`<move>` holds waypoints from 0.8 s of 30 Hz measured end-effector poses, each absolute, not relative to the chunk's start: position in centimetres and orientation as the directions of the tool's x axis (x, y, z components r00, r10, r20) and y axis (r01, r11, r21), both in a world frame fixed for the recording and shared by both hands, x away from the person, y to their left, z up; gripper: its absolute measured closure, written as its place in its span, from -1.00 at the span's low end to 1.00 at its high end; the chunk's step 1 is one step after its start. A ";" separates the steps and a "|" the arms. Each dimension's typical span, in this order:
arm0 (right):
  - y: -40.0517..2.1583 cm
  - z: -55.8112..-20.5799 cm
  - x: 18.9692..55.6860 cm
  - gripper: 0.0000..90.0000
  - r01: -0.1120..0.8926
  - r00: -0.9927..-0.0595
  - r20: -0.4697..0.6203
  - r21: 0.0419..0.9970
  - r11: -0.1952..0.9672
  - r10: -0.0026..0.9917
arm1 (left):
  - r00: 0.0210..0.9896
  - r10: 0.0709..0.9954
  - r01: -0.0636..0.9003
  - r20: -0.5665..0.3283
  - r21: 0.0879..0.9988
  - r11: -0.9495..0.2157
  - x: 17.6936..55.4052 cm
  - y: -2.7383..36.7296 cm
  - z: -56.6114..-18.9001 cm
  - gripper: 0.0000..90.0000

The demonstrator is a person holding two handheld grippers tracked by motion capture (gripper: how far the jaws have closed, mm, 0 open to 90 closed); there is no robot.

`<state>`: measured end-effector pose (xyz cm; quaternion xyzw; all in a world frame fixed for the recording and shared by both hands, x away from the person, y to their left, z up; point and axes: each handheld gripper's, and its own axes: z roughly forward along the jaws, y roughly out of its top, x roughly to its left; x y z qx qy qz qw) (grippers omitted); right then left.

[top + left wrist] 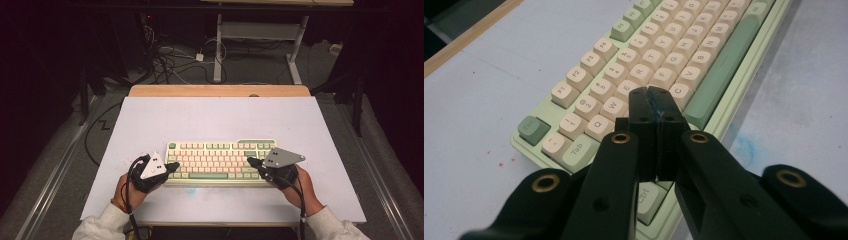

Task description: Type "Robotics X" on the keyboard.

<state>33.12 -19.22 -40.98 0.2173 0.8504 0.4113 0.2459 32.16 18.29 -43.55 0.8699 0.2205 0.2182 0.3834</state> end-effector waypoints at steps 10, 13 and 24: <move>-19.5 -41.2 32.9 1.00 0.168 -0.783 -0.244 0.802 0.573 0.572 | 0.818 0.537 0.216 0.206 0.755 -0.620 33.0 16.9 -43.3 0.94; -19.5 -41.2 32.9 1.00 0.168 -0.785 -0.245 0.801 0.574 0.570 | 0.822 0.534 0.222 0.197 0.753 -0.619 33.6 16.4 -43.3 0.94; -19.4 -41.4 32.9 1.00 0.173 -0.787 -0.244 0.794 0.582 0.566 | 0.842 0.511 0.236 0.174 0.732 -0.639 35.3 13.9 -43.8 0.94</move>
